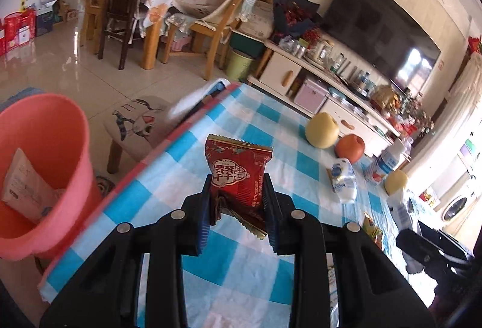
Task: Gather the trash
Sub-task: 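Carry the red packets and the MAGICDAY pouch over the pink bucket, then open both tools to drop the packets and pouch into the bucket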
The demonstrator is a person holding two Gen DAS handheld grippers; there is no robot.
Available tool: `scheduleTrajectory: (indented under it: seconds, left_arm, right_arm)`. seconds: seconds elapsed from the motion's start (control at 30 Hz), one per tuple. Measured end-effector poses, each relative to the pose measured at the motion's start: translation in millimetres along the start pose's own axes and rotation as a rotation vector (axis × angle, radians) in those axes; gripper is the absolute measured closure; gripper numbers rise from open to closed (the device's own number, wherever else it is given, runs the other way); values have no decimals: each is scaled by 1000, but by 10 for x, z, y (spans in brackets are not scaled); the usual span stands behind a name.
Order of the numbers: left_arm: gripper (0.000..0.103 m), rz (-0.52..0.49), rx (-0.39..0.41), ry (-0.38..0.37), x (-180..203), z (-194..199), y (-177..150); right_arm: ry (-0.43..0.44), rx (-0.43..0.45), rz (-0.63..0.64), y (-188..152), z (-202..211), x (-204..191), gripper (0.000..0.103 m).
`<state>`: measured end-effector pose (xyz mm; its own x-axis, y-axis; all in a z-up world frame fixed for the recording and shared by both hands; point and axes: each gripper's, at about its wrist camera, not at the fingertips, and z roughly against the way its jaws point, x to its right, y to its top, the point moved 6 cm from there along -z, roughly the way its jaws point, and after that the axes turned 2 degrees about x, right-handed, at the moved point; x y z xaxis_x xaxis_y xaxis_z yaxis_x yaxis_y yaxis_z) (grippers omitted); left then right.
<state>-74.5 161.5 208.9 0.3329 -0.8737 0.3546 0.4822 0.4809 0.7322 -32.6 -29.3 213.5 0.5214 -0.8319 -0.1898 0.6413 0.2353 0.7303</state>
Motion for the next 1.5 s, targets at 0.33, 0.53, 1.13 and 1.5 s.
scheduleTrajectory:
  seconds: [0.33,0.53,1.13,1.5]
  left_arm:
    - [71,226,114,145,-915,228,398]
    - [70,320,167,261,-1432,410,551]
    - [47,596,94,371,-2728,505,540]
    - [16,508,168,364,-2433,503,608]
  right_arm:
    - [147,-7,77,165,-259,-1000,40]
    - [268,-41,83,263,-586,-1657,40]
    - [431,-170,11,383,-1653,-2753,36]
    - [242,-117,-41,344,-1266,-2082,12]
